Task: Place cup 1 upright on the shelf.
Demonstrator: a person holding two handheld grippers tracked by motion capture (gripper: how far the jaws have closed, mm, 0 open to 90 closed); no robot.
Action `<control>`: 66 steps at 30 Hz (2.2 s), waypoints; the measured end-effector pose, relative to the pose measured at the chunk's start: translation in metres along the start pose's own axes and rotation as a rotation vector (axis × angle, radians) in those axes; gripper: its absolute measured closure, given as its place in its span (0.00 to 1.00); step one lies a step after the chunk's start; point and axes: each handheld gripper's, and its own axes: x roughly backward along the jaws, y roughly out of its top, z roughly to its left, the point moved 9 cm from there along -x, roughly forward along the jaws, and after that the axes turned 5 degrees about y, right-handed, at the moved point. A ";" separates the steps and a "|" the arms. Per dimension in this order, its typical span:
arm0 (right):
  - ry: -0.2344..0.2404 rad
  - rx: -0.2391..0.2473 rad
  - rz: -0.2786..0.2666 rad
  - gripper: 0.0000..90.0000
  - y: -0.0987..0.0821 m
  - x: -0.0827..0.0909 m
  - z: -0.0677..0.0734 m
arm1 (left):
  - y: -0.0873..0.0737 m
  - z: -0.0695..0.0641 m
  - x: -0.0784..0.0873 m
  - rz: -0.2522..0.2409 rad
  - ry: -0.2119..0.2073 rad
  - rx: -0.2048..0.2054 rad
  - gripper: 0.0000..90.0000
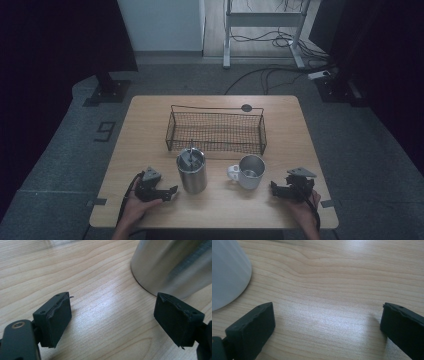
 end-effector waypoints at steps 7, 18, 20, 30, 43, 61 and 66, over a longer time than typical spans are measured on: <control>-0.001 0.001 0.000 0.00 0.000 0.000 0.000 | 0.002 0.005 0.003 -0.010 0.015 0.028 0.17; -0.001 0.000 -0.003 0.01 0.000 0.001 0.001 | 0.003 0.010 0.007 -0.022 0.021 0.047 0.17; -0.001 0.000 -0.003 0.01 0.000 0.001 0.001 | 0.004 0.011 0.008 -0.027 0.022 0.051 0.17; 0.000 0.000 -0.002 0.01 0.000 0.001 0.001 | 0.008 0.012 0.013 -0.050 0.025 0.076 0.18; 0.002 0.002 -0.002 0.01 0.000 0.000 0.001 | 0.033 0.002 0.048 -0.163 -0.014 0.082 0.17; 0.003 0.003 -0.002 0.01 0.000 0.000 0.001 | 0.043 -0.025 0.055 -0.177 -0.057 0.038 0.17; 0.003 0.003 -0.002 0.01 0.000 0.000 0.001 | 0.043 -0.030 0.054 -0.169 -0.066 0.026 0.17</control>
